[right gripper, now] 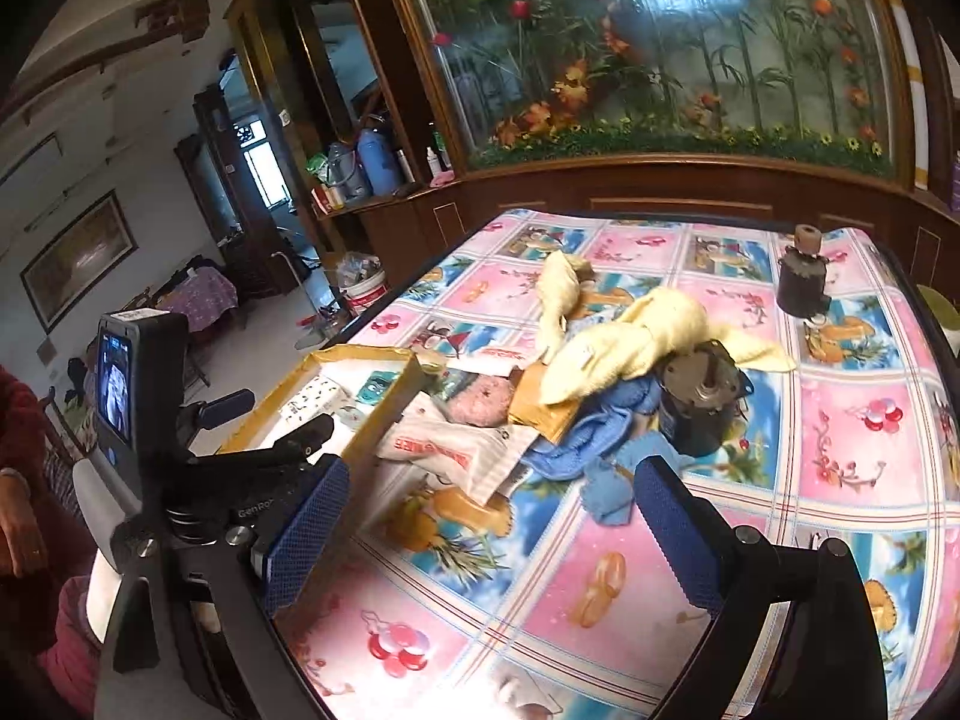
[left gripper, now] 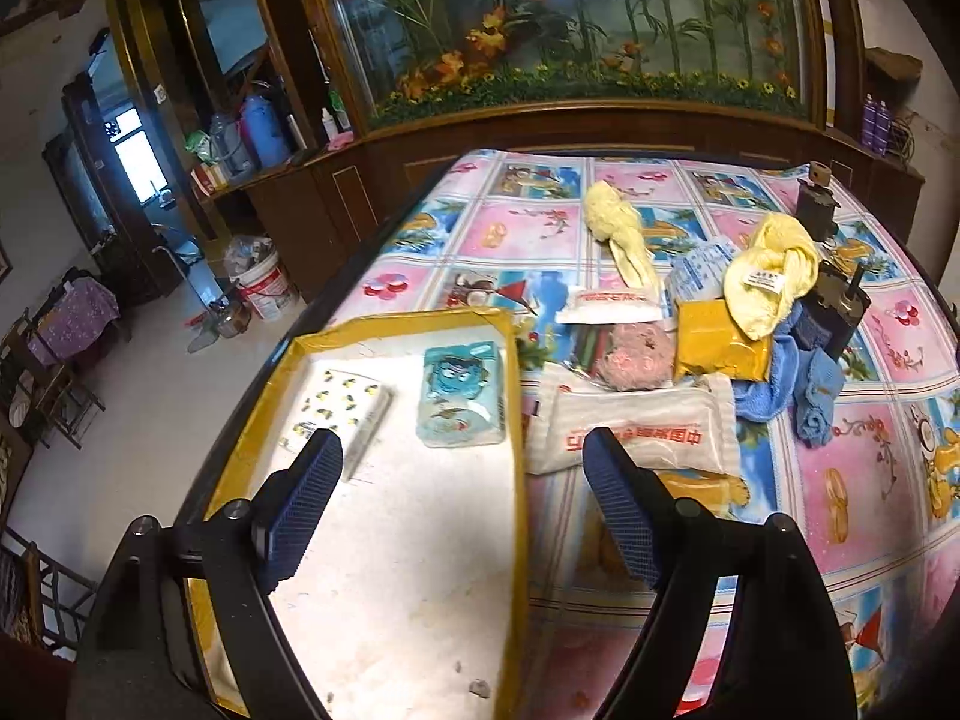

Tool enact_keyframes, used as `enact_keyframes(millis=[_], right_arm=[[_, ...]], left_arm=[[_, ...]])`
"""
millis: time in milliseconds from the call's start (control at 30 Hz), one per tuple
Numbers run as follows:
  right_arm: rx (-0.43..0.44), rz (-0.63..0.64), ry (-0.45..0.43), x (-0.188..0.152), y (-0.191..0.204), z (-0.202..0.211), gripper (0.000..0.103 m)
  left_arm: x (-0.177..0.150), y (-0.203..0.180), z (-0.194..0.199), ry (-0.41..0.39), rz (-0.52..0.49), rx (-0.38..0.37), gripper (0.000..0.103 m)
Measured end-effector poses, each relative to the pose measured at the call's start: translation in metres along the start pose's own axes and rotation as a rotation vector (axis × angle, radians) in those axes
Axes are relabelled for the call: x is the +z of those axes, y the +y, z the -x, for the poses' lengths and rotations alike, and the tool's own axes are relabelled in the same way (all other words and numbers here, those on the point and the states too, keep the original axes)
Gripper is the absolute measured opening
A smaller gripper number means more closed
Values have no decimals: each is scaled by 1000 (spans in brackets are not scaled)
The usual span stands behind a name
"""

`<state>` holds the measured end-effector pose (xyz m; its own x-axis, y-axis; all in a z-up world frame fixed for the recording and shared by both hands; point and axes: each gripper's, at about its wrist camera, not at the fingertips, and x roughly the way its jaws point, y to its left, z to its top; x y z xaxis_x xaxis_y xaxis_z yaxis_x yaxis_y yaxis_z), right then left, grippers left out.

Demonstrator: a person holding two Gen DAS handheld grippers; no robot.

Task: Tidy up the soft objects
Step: 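Grasp the white bag with red text with the left tool while the right tool returns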

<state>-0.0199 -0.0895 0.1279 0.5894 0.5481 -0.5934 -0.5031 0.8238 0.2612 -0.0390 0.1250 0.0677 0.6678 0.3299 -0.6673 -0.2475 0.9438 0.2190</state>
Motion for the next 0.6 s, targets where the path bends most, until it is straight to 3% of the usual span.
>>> enact_keyframes(millis=[67, 133, 200, 267, 333, 367, 467, 600], right_arm=[[-14, -19, 5, 5, -5, -5, 97], [10, -57, 7, 36, 1, -10, 92], [165, -55, -47, 75, 26, 4, 92], [338, 38, -105, 102, 67, 30, 91], [384, 145, -172, 105, 92, 55, 95], [373, 181, -216, 99, 96, 67, 102], [290, 138, -264, 73, 69, 70, 103], [-45, 40, -179, 38, -4, 27, 103]], left_arm=[[2, 1, -2, 14, 16, -22, 83], [7, 9, -9, 32, 55, -22, 83], [13, 27, -14, 57, 145, -11, 83], [15, 51, -11, 64, 253, -28, 83], [13, 65, -6, 54, 291, -14, 83], [13, 69, -3, 49, 290, -10, 83], [13, 64, 0, 35, 283, -69, 83], [20, 17, -11, 55, 176, -202, 83]])
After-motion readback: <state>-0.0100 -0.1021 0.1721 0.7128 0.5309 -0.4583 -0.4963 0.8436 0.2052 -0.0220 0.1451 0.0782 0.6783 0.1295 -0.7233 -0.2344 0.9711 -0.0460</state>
